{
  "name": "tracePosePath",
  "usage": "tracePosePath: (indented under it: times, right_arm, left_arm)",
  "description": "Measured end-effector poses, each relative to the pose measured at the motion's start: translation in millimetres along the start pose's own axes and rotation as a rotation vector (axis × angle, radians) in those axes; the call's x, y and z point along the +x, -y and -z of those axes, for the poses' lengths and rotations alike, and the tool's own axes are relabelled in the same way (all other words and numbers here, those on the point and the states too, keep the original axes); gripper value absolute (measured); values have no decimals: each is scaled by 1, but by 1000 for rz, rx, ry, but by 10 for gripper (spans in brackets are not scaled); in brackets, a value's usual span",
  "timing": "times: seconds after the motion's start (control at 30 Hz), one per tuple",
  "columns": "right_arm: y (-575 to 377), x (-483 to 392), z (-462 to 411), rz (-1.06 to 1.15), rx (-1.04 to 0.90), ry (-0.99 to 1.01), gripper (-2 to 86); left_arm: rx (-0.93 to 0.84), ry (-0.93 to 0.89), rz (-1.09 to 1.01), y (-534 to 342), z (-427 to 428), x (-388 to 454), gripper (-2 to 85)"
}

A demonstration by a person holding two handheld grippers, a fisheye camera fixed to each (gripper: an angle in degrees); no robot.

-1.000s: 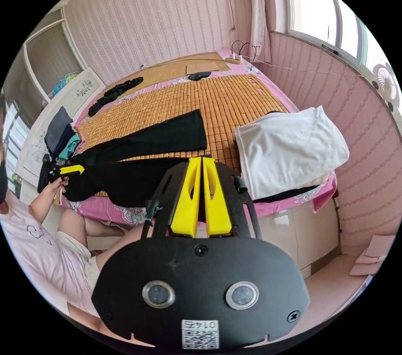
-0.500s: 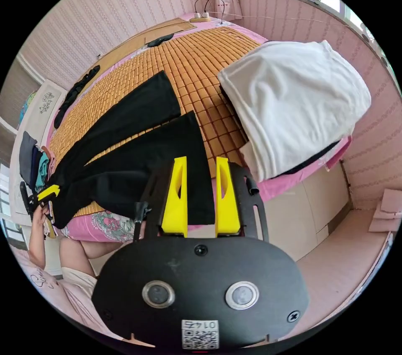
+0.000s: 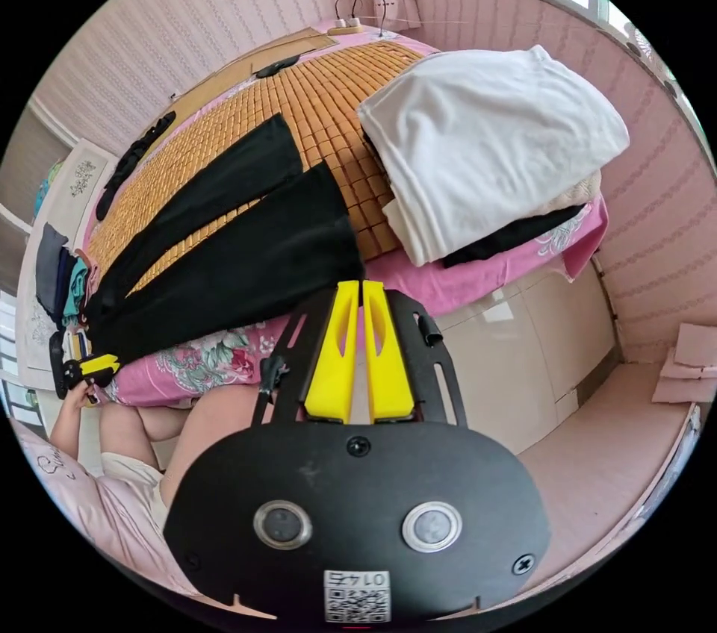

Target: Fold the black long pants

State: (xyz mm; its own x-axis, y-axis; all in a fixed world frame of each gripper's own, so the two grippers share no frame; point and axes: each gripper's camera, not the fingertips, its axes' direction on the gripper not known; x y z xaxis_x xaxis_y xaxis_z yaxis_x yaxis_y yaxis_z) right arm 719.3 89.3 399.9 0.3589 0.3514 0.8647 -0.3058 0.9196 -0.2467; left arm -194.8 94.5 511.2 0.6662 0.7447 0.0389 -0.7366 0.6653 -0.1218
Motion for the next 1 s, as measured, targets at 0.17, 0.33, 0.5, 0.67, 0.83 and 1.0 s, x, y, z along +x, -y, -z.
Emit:
tracePosePath:
  times: [0.17,0.33,0.5,0.67,0.83,1.0]
  right_arm:
    - [15,15,-32,10,-177,17,20]
    - [-2,32,-42,-85,-196,30,58]
    - [-15,45,-28,-194,-98,79,68]
    - [6,9,-12,-67,-23,78,87]
    - [10,7,-26,-102,-27,70,153]
    - [-6,25,-59,-228,-131,144,157]
  left_arm:
    - [-8,-32,-34,-5,7,-11,58]
    - [-9,-85,-36,-17,15,-26,59]
    - [-24,-156,-5,-38,22,-46,60]
    - [23,-146,55,-62,48,-69,60]
    - [284,-146,475,-158,104,-141,68]
    - [349,-17,956,-313,118,-204,113]
